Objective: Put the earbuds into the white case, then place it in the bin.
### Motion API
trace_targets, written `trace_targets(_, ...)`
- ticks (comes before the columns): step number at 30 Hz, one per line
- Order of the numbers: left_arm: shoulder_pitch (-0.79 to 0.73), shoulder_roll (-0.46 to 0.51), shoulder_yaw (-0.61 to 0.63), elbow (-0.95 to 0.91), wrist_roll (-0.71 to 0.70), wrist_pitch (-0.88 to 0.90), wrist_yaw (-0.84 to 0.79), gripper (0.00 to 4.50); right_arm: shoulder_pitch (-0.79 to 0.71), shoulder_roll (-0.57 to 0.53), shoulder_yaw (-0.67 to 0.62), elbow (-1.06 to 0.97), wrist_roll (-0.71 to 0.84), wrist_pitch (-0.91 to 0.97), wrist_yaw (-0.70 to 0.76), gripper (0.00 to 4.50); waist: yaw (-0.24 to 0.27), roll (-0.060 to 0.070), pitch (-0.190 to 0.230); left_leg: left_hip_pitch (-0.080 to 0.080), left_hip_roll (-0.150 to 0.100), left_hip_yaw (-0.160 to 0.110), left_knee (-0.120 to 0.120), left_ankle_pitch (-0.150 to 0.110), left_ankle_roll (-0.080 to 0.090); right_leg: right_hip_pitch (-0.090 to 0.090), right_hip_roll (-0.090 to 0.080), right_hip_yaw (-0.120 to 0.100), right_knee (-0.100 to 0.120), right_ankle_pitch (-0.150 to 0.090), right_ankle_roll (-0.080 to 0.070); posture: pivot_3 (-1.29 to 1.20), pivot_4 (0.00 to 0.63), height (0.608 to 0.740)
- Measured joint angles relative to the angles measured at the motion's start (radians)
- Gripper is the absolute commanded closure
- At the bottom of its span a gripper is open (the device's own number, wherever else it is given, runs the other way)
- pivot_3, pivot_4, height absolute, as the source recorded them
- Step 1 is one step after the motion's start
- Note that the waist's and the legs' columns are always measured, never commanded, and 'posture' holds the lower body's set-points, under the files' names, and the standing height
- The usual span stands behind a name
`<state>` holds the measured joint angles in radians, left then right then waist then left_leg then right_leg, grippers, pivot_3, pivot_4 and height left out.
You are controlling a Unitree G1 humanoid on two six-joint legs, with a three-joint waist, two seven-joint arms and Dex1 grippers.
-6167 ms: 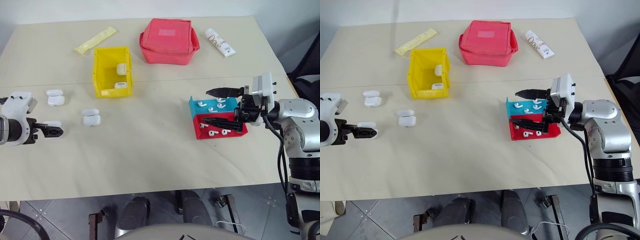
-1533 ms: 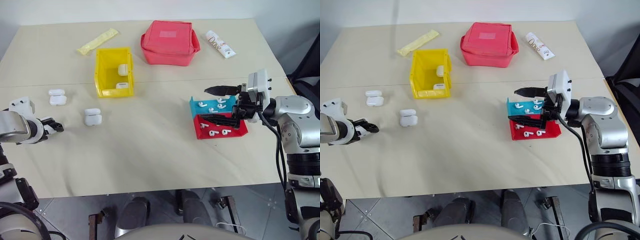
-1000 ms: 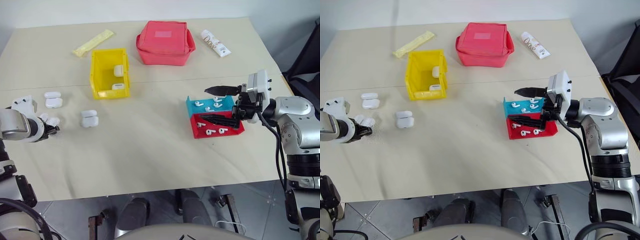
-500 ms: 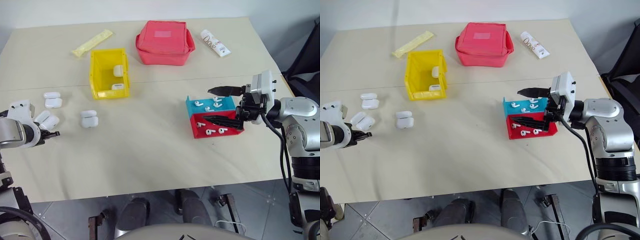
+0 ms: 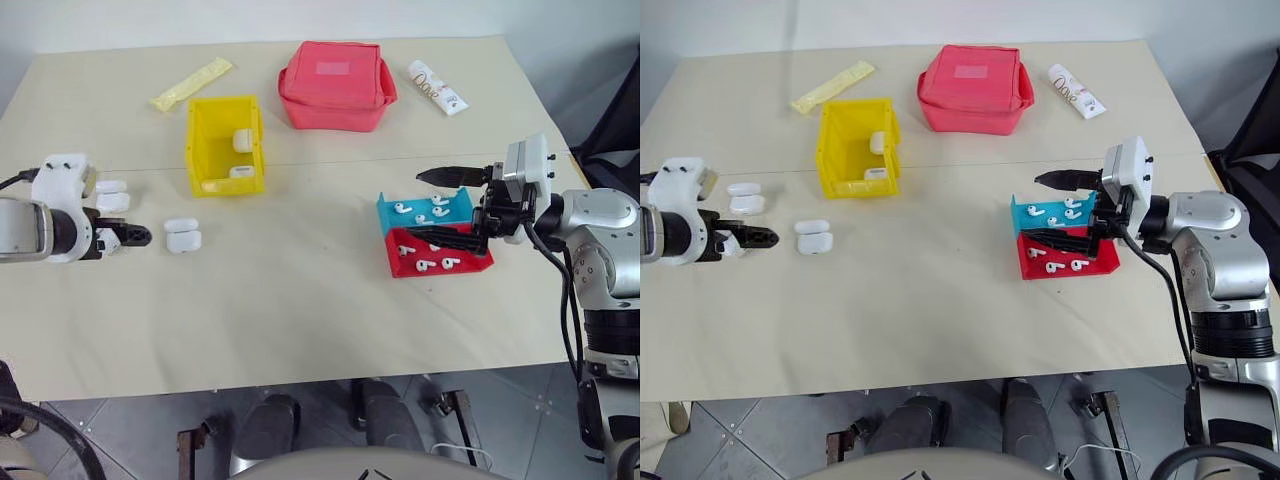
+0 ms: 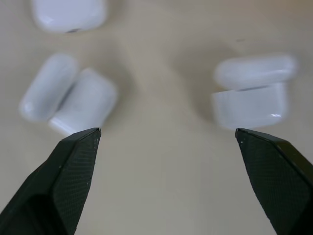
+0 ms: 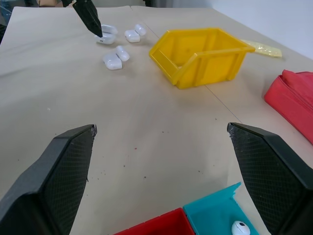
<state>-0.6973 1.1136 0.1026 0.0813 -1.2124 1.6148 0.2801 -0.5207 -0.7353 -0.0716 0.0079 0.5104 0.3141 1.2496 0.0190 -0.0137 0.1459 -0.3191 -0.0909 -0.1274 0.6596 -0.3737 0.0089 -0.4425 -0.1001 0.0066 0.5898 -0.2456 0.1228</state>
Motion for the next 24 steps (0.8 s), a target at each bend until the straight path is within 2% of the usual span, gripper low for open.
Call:
trace_targets(4,-0.103,-0.002,-0.174,0.01,-0.115,0.001,0.043,0.03,0.036,-0.006,-0.019,-0.011,0.002,0.0,-0.016,0.0,0.007,0.0,0.0,0.0,0.0,-0.001,0.001,0.0,0.0,0.0,0.0,0.0,0.0,0.0,0.0,0.0,0.15,0.74)
trace_targets(7,-0.155,-0.063,-0.241,0.026,-0.178,0.0,0.105,0.03,0.057,-0.008,-0.024,-0.029,0.004,0.001,-0.024,0.0,0.006,0.0,0.0,0.0,-0.001,-0.001,0.002,0.0,0.0,0.0,0.0,0.0,0.0,0.0,0.001,0.0,0.15,0.74)
trace_targets(14,-0.208,-0.184,-0.261,0.167,-0.186,-0.001,0.264,0.03,0.082,-0.012,-0.038,-0.052,0.009,0.019,-0.041,0.0,0.004,0.0,0.0,0.0,0.0,0.0,0.001,0.0,0.0,-0.001,0.002,0.001,0.0,0.0,0.001,0.0,0.15,0.74)
trace_targets(21,-0.215,-0.278,-0.248,0.214,-0.188,0.0,0.39,0.03,0.099,-0.014,-0.046,-0.08,0.012,0.033,-0.047,0.0,0.01,-0.001,0.0,-0.001,-0.002,-0.001,0.004,0.0,0.0,0.0,0.001,0.001,0.0,0.001,0.002,0.0,0.15,0.74)
trace_targets(24,-0.215,-0.286,-0.238,0.214,-0.2,0.0,0.425,0.03,0.099,-0.014,-0.046,-0.082,0.018,0.037,-0.052,0.0,0.006,-0.001,0.0,-0.001,-0.001,-0.001,0.004,0.0,0.0,0.0,0.001,0.001,0.0,0.001,0.002,0.0,0.15,0.74)
